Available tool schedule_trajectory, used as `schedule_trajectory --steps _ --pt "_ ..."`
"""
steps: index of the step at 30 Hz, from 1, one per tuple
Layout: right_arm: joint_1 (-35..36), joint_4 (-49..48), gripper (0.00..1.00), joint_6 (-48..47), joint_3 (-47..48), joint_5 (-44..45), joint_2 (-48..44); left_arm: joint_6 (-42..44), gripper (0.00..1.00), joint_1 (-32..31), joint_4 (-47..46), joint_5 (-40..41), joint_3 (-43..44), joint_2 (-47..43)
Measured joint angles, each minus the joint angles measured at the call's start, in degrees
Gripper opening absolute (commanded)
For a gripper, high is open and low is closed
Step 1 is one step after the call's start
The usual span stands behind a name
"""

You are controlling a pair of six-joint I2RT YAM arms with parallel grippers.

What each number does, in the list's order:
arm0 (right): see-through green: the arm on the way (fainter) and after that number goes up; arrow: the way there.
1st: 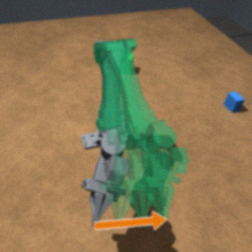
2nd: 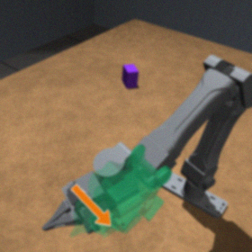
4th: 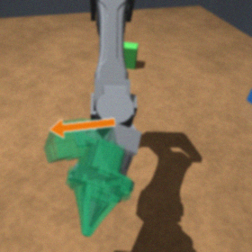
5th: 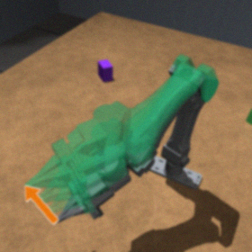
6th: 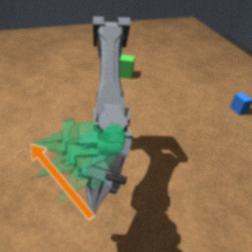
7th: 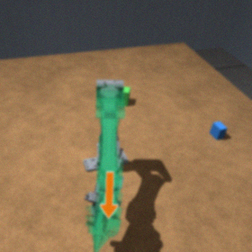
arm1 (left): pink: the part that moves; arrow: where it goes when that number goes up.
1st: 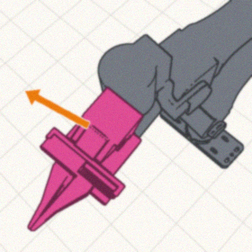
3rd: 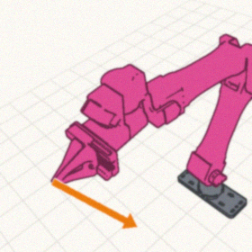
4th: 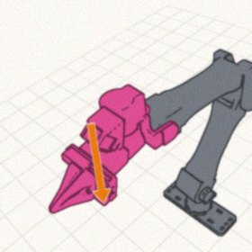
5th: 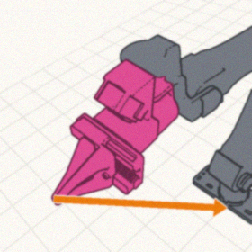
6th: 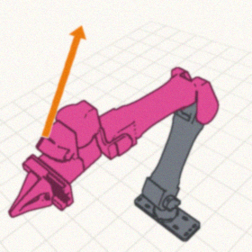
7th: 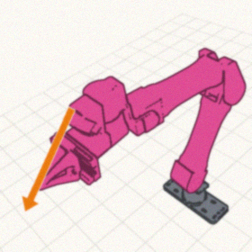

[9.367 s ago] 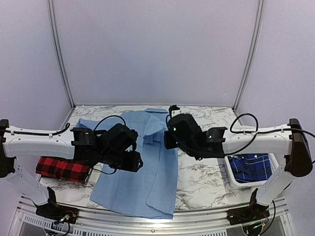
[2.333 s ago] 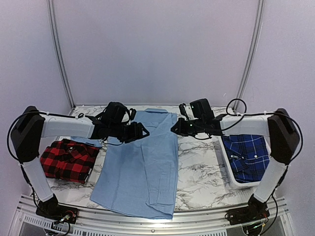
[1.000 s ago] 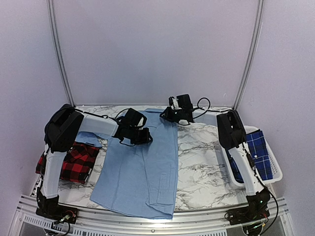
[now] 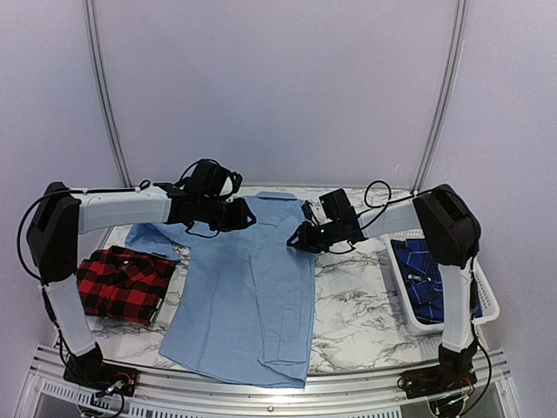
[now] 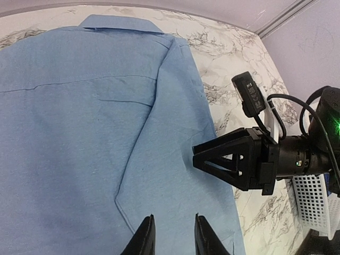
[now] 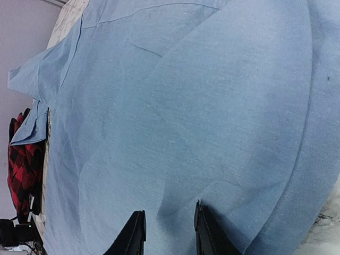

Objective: Fold and stack the long sleeve shirts
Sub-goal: Move the right arm to the center of the board with the 1/3-folded shirt.

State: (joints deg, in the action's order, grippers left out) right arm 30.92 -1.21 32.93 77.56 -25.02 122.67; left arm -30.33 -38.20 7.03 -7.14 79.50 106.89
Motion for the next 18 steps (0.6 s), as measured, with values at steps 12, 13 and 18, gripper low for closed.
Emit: schedule_trajectory --steps 12,13,18 --pt "-6.5 1.4 0.31 -1.6 0.5 3.5 0.9 2.8 0.31 0.0 4.3 1.2 -12.0 -9.9" --pt "-7.3 1.8 0.31 -1.9 1.0 3.8 1.2 2.8 0.31 0.0 4.8 1.2 -12.9 -10.1" --pt "-11.0 4.4 0.31 -3.9 7.6 5.7 5.0 2.5 0.31 -0.8 5.8 0.9 -15.5 -10.3"
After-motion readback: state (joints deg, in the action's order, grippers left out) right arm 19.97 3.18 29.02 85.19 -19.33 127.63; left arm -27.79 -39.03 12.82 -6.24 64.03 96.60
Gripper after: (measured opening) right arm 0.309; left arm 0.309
